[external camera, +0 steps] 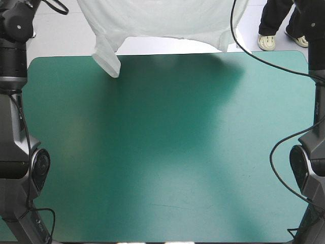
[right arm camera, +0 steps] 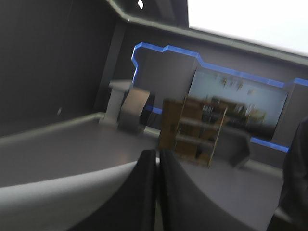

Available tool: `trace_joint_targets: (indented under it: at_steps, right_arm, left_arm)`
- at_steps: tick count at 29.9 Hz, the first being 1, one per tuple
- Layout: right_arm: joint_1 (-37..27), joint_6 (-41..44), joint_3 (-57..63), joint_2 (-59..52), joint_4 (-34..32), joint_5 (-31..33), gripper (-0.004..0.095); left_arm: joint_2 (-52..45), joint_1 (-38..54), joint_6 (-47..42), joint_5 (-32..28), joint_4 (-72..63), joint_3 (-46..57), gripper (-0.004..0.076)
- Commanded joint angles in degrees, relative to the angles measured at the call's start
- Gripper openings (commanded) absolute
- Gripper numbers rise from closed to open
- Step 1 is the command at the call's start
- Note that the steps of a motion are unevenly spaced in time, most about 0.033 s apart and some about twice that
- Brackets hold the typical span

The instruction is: Fold the cloth

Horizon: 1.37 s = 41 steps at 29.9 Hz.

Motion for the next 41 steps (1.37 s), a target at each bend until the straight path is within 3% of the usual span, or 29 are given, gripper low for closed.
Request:
trace_joint_targets:
  at_steps: [1, 5, 9, 17, 22, 27, 37, 41]
  right_arm:
    - [-0.42, 0.74, 5.13, -2.56, 0.09, 2.81, 0.0005]
    - [-0.42, 1.16, 13.7, -6.01, -0.14, 9.2, 0.0005]
    - [-0.42, 0.92, 25.6, -12.85, -0.11, 11.05, 0.0005]
    - [-0.42, 0.28, 60.57, -31.01, 0.14, 6.1, 0.0005]
    - [-0.42, 0.52, 81.84, -43.5, -0.12, 4.07, 0.0005]
    - [-0.42, 0.76, 95.03, -52.15, -0.74, 2.54, 0.0004]
    - [-0.42, 5.52, 110.47, -58.77, -1.44, 8.01, 0.0004]
    - [-0.42, 9.53, 113.34, -62.61, -3.25, 13.01, 0.0004]
  left_arm:
    - [-2.54, -0.11, -6.38, 0.89, 3.38, 7.28, 0.0019]
    - [-6.75, -0.11, -8.83, 0.68, 4.79, 23.22, 0.0019]
    - [-14.56, -0.11, -6.76, -0.46, 5.28, 40.2, 0.0019]
    - [-28.7, -0.11, -6.92, 5.64, 8.24, 63.92, 0.0019]
    - [-35.62, -0.11, -7.86, 14.87, 9.41, 72.22, 0.0019]
    - [-39.4, -0.11, -9.57, 21.01, 11.73, 79.33, 0.0019]
    - [-50.3, -0.11, -18.78, 20.83, 14.59, 95.52, 0.0019]
    - [-55.87, -0.11, -20.29, 24.45, 17.42, 99.04, 0.0019]
